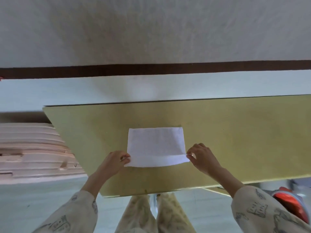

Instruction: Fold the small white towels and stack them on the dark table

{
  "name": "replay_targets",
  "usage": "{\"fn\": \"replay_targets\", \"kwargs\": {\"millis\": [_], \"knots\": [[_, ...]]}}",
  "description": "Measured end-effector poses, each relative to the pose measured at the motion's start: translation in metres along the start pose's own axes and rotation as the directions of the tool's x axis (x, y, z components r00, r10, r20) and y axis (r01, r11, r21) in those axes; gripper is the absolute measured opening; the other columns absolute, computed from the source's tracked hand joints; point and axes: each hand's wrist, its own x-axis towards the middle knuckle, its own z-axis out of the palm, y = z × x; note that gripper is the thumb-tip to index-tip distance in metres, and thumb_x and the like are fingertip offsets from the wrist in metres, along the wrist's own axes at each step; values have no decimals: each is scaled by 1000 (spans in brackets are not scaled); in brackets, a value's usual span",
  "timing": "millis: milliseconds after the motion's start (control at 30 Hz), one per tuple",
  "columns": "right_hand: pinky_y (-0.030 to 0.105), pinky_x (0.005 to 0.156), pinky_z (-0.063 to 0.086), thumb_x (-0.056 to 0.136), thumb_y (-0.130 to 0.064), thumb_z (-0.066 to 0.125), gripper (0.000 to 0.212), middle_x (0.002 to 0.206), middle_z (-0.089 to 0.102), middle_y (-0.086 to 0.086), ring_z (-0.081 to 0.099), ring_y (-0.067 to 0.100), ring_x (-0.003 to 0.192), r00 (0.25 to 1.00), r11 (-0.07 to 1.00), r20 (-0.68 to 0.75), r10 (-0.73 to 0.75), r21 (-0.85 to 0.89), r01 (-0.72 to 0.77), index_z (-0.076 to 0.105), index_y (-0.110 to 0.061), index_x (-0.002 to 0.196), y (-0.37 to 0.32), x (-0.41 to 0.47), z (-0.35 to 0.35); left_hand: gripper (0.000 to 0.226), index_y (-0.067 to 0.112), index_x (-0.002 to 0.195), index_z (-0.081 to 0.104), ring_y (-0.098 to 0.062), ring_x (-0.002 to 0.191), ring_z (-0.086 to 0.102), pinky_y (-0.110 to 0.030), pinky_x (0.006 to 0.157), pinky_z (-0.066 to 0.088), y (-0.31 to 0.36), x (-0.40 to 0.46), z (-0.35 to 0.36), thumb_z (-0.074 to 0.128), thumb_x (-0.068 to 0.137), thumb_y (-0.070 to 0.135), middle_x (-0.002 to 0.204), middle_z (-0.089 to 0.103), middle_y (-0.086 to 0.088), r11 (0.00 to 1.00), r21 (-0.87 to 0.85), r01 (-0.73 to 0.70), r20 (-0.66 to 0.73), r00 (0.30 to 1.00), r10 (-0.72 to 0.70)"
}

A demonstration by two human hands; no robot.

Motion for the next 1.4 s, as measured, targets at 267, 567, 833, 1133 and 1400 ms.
{"fn": "replay_targets", "kwargs": {"millis": [267,567,833,1133,1400], "knots": [[28,78,44,89,-22,60,24,102,69,12,64,27,92,908,724,83,411,575,-380,67,-4,101,0,58,10,8,11,89,62,-18,78,56,-23,61,39,0,55,-5,62,86,18,85,63,-2,960,-252,119,-125,980,-154],[22,78,34,93,-20,53,27,112,66,14,59,26,106,879,731,76,470,524,-437,64,-2,109,6,105,28,21,3,102,63,-22,86,57,-31,74,42,-11,112,12,58,88,19,92,61,-5,922,-332,199,-136,957,-255],[30,74,39,97,-28,46,30,106,67,15,59,33,100,883,789,82,463,416,-452,63,-7,109,8,120,33,22,5,101,59,-17,78,51,-22,58,36,-10,118,18,51,93,24,86,56,0,945,-247,212,-194,945,-263],[32,62,34,97,-19,39,23,75,57,15,48,30,70,871,798,37,491,382,-466,56,-6,87,2,122,38,20,9,92,48,-19,70,46,-28,54,35,-3,118,22,39,98,25,73,49,0,967,-146,211,-224,945,-240],[32,59,33,96,-19,36,24,71,52,13,48,32,69,854,799,-2,520,356,-485,48,-9,79,-1,123,41,22,7,87,44,-18,66,42,-30,52,32,6,118,28,35,98,24,72,46,-2,951,-158,265,-271,915,-299]]}}
